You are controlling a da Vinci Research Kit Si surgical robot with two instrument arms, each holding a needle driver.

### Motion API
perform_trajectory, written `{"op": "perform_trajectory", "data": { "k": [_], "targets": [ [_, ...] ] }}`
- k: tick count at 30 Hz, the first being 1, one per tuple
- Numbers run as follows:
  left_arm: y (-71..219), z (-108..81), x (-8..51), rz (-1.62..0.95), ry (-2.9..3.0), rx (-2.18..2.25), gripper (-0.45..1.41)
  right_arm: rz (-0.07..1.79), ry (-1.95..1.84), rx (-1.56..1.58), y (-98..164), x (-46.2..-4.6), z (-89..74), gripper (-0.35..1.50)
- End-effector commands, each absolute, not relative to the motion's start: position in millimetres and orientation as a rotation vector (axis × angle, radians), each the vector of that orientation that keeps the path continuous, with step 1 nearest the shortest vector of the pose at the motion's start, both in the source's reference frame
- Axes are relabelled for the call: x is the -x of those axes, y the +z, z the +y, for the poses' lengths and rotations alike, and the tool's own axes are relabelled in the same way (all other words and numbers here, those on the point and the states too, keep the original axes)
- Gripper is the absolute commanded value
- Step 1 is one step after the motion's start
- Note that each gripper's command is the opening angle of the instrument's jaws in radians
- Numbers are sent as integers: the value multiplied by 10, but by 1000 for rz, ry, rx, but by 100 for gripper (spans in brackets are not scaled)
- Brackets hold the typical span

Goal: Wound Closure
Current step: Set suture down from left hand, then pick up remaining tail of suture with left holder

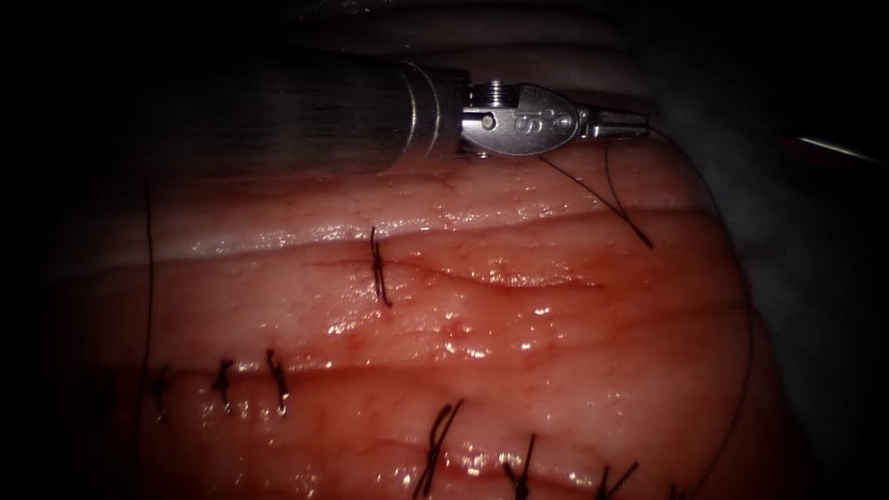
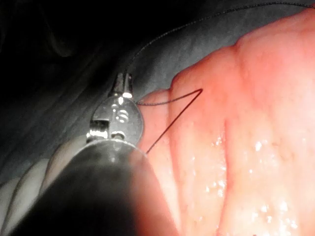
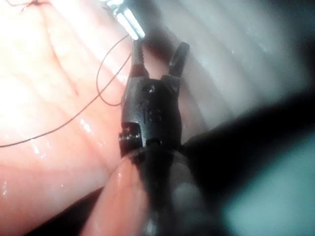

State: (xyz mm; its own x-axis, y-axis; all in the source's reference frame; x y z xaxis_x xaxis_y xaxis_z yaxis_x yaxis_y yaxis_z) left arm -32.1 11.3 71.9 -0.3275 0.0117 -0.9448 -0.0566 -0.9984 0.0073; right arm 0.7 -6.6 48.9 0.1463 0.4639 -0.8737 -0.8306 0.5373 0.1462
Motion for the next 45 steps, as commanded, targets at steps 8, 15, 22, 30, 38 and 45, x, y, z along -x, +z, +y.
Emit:
{"op": "perform_trajectory", "data": {
  "k": [8,15,22,30,38,45],
  "targets": [
    [762,117,344,-204,2368,1737,94,1107,929,391,495,-58,-73,76],
    [731,131,320,-164,2179,1823,135,1131,909,333,502,-105,-90,64],
    [685,151,259,-108,2213,1723,126,1144,882,273,518,-150,-107,56],
    [636,126,182,-81,2246,1695,118,1163,866,227,523,-177,-111,44],
    [609,67,142,-43,2288,1665,71,1168,849,185,528,-200,-122,36],
    [622,-7,137,-36,2495,1527,56,1158,785,89,553,-210,-134,36]
  ]
}}
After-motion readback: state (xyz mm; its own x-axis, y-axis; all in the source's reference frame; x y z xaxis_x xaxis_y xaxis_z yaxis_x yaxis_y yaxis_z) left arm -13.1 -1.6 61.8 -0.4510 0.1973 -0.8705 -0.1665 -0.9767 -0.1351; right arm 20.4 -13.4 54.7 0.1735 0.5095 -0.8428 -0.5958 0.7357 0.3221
